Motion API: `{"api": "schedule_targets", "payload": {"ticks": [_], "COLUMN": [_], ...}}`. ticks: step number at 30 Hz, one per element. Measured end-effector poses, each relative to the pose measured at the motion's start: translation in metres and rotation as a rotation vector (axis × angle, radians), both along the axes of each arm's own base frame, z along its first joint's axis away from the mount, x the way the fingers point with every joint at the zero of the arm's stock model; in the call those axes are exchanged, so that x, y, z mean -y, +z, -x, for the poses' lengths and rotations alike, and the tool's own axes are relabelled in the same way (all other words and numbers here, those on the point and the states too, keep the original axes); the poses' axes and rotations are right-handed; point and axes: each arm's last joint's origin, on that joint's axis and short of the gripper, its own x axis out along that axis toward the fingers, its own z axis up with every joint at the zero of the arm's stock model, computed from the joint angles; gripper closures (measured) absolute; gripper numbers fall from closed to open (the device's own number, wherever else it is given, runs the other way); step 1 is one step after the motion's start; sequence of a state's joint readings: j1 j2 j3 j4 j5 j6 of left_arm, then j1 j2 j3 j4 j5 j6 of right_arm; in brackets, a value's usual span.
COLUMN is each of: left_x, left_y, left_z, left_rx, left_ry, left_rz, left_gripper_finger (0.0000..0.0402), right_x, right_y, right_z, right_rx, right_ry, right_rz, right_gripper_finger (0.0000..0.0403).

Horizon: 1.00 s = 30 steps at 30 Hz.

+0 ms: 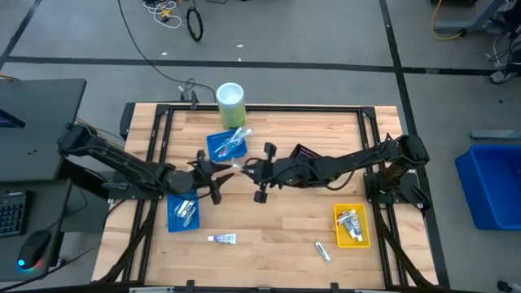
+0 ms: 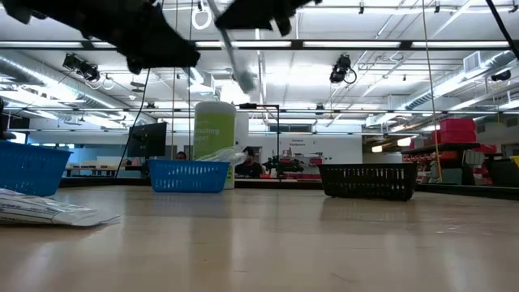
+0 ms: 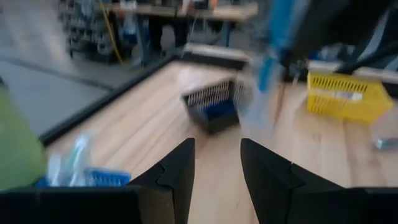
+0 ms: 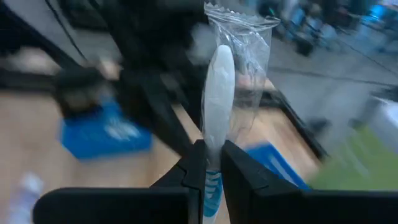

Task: Pick & Place Travel size toiletries
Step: Put the blue toothbrush into the top blue bin

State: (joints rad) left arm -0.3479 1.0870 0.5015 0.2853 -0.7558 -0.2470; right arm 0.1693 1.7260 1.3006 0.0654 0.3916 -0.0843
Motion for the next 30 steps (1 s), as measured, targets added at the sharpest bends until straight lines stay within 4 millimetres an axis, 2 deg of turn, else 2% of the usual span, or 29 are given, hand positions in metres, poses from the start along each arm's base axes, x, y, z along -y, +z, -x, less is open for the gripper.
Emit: {"api": "schedule_targets", "payload": {"ticks": [4, 10, 21, 30], "left_x": [0.000, 0.004, 0.008, -0.003], "left_y": [0.000, -0.001, -0.003, 0.000], "left_z": [-0.013, -0.023, -0.025, -0.028], "left_rx": [0.047, 0.090, 0.086, 0.114], "left_ry": [-0.049, -0.141, -0.231, -0.211], "left_rz": [-0.044, -0.088, -0.078, -0.084], "left_gripper_finger": [0.0265, 0.0265, 0.0265, 0.0265], "right_x": [-0.001, -0.001, 0.001, 0.004], "right_y": [0.008, 0.008, 0.003, 0.007], "right_z": [-0.004, -0.003, -0.002, -0.004], "right_rx": [0.092, 0.088, 0.017, 0.071], "right_ry": [0.090, 0.096, 0.074, 0.120], "right_rz": [-0.067, -0.063, 0.026, -0.057], "right_gripper_finger": [0.0364, 0.0364, 0.0363, 0.0363]}}
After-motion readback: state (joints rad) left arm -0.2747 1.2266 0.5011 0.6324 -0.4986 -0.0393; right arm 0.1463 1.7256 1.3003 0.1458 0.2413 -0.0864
